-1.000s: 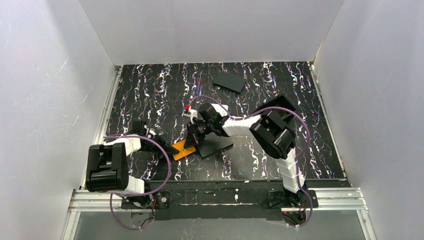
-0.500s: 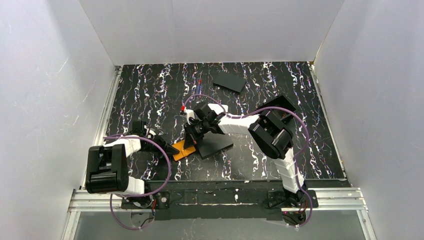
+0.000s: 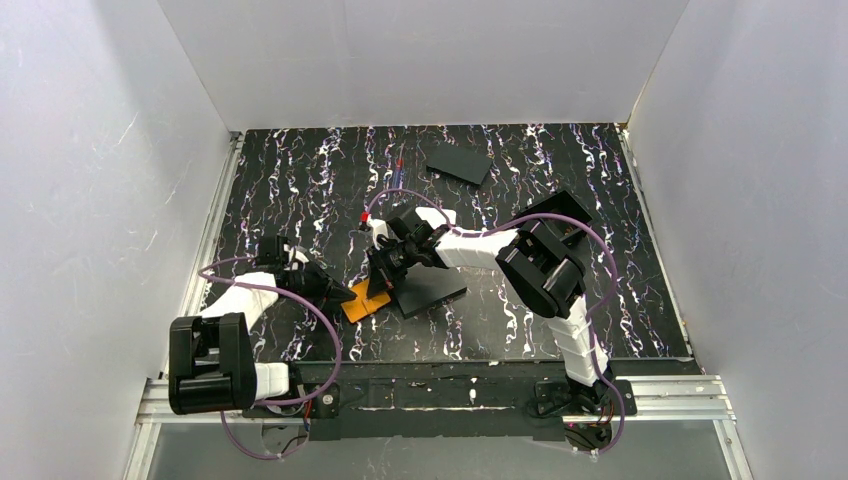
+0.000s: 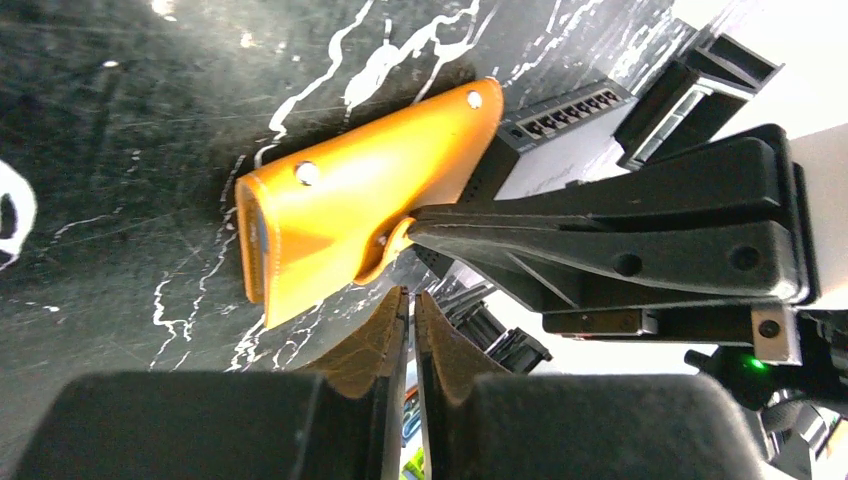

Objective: Put the credit cards into the card holder
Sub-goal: Close the card holder at the center of the board.

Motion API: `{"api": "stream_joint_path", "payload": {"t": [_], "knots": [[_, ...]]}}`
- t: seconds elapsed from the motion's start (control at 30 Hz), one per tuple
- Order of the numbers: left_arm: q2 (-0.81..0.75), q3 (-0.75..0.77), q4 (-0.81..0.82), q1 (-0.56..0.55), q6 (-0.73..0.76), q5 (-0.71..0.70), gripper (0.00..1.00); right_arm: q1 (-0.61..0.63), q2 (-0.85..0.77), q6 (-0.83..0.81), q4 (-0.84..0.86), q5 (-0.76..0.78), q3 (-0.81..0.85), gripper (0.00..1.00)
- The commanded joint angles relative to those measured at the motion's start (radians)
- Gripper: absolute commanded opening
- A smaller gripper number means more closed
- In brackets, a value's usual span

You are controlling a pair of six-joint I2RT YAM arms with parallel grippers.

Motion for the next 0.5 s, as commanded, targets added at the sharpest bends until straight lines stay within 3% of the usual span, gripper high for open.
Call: {"api": "stream_joint_path", "payload": {"t": [0.0, 0.47], "knots": [[-0.013, 0.027, 0.014, -0.012, -0.007, 0.076, 0.04, 0.002, 0.017, -0.019, -0.026, 0.01, 0.02, 0.01], [0.036, 0.014, 0.058, -0.054, -0.046, 0.078, 0.0, 0.005, -0.006, 0.0, 0.079, -0.059, -0.022, 0.01]]}}
